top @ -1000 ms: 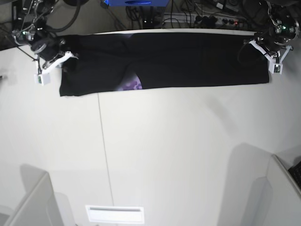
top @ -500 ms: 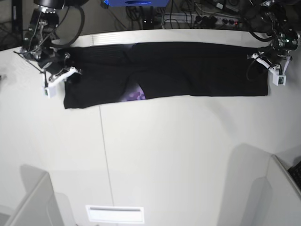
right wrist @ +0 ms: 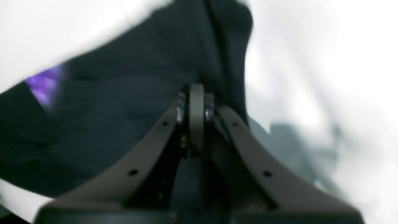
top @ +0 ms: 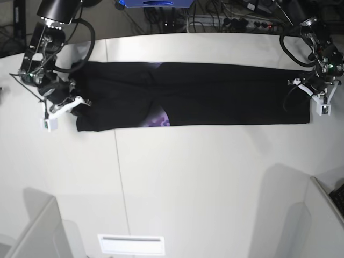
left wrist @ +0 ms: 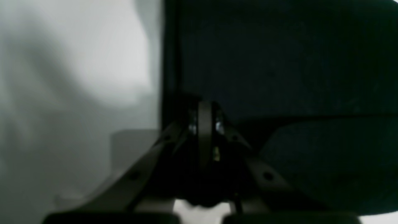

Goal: Fold the T-shirt properly
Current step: 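Move the right gripper to the strip end and grasp it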

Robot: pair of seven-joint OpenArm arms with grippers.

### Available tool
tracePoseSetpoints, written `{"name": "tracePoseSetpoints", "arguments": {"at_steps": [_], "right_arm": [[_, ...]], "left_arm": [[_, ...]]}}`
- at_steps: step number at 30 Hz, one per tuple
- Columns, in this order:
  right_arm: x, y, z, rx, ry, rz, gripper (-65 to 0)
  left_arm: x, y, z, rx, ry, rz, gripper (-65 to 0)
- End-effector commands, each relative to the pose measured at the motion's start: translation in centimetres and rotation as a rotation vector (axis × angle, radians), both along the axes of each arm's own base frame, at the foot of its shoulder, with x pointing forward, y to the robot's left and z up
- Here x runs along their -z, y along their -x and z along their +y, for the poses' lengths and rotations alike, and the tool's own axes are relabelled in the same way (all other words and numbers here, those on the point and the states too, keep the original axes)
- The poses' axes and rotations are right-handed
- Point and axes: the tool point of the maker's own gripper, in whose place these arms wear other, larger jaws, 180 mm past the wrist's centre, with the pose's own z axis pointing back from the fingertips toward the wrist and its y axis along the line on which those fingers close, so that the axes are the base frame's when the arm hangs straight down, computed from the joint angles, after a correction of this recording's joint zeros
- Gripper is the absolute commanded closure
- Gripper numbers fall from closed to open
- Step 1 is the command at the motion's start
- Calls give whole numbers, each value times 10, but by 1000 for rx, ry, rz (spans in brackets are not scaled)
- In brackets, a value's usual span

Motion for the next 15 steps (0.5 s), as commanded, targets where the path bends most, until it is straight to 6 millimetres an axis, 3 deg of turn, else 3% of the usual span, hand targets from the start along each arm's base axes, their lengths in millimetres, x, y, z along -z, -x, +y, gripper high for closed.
{"name": "tracePoseSetpoints", "arguments": {"at_steps": [1, 6, 9, 15], "right_arm": [[-16, -9, -2, -15, 20, -43, 0], [-37, -33, -2, -33, 31, -89, 0], [-27, -48, -3, -17, -9, -62, 0], [11, -65, -26, 37, 6, 43, 0]], "left_arm": [[-20, -12, 7, 6, -34, -58, 0], [-38, -14, 6, 17, -73, -43, 0], [-54, -14, 13, -1, -104, -78, 0], [-57, -6, 24, -35, -114, -82, 0]]}}
